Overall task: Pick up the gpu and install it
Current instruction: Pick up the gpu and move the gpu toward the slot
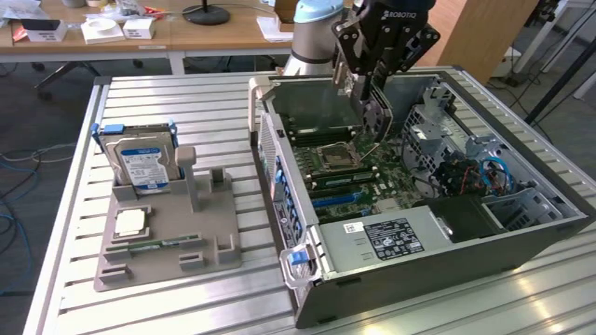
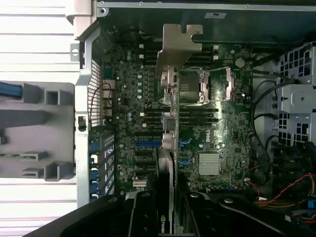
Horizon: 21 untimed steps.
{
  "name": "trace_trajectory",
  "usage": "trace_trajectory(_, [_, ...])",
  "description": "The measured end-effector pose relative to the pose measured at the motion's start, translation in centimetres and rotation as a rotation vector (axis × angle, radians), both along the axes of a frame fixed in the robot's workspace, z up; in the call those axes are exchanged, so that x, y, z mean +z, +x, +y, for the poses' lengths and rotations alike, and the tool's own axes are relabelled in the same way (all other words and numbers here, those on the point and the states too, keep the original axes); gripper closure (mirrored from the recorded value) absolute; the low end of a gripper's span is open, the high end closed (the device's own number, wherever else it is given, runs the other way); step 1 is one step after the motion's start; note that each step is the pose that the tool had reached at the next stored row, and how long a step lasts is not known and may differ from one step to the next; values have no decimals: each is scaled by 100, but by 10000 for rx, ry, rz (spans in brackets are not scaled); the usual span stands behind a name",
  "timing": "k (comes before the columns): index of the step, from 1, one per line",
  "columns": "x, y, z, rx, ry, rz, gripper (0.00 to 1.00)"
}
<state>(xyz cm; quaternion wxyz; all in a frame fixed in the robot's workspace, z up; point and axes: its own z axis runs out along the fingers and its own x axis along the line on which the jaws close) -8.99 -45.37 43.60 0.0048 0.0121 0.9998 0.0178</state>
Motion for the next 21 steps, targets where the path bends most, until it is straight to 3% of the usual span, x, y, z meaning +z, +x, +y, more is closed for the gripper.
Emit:
trace_trajectory(16, [-4, 426, 0, -69, 0, 0, 74])
trace_trajectory(21, [-4, 455, 0, -71, -1, 0, 74])
